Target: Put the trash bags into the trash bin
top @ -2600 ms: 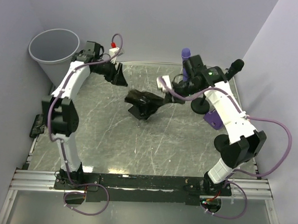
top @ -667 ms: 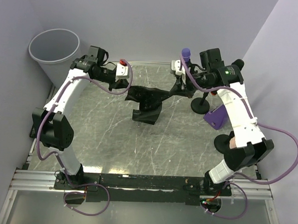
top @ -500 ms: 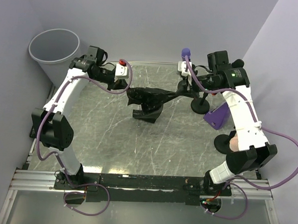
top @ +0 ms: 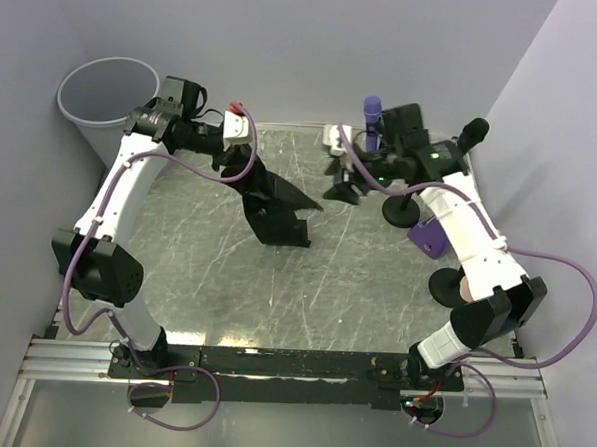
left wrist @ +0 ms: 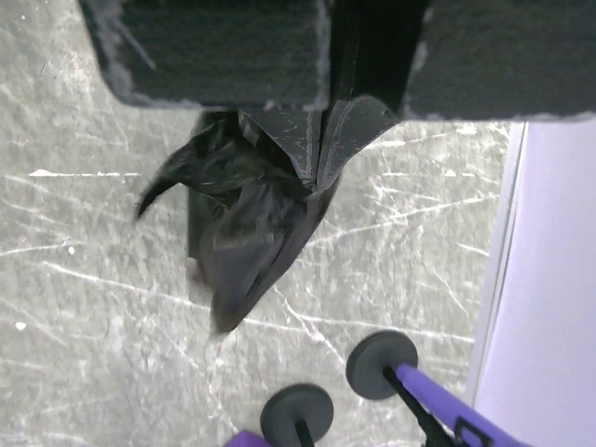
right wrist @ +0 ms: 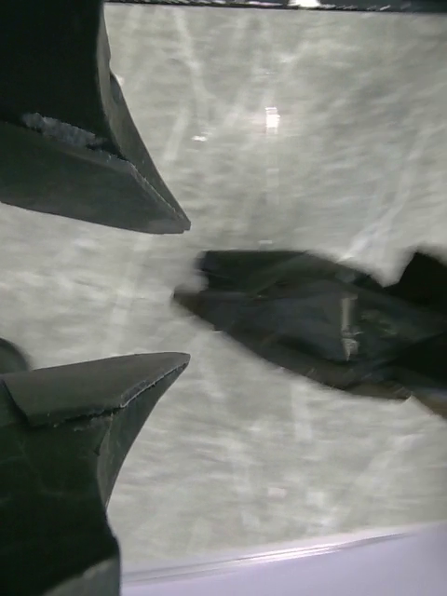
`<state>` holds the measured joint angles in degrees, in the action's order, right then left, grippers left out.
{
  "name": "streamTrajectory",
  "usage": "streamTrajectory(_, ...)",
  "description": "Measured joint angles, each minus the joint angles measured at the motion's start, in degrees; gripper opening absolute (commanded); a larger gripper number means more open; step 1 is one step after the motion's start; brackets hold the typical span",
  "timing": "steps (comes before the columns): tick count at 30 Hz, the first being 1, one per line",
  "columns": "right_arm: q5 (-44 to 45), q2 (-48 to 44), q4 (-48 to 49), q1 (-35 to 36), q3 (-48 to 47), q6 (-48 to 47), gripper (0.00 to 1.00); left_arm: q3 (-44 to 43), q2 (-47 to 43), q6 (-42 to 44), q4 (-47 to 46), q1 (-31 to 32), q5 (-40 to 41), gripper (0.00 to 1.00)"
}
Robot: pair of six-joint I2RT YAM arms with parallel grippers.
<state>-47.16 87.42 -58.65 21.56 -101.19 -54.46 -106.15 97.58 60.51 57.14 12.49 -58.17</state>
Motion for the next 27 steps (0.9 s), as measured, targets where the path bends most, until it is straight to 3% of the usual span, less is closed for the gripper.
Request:
streamTrajectory(2,-0.02,0.98,3.98,3.54,-0.04,2.21,0.70,-0.26,-0.59,-0.79,-0.11,0.24,-0.28,0.01)
streamTrajectory(8,-0.52,6.99,13.73,10.62,0.09,9.38,0.78,-0.26,-2.29,-3.85,-0.50,0.35,-0.48,0.01)
streamTrajectory(17,1.33,9.75,25.38,11.50,5.90,10.36,0.79,0.50,-7.50,-5.25,-1.60,0.35,-0.48,0.01)
streamTrajectory(21,3.04,8.87,29.99,11.96,11.65,8.24,0.63,0.48,-8.00,-5.79,-1.62,0.35,-0.48,0.01)
streamTrajectory(23,4.20,8.37,33.14,12.00,14.53,8.26,0.45,0.48,-7.96,-6.32,-1.66,0.35,-0.46,0.01)
streamTrajectory(27,5.62,8.26,38.25,12.00,16.04,9.40,0.26,0.48,-7.96,-6.75,-1.79,0.50,-0.33,0.01)
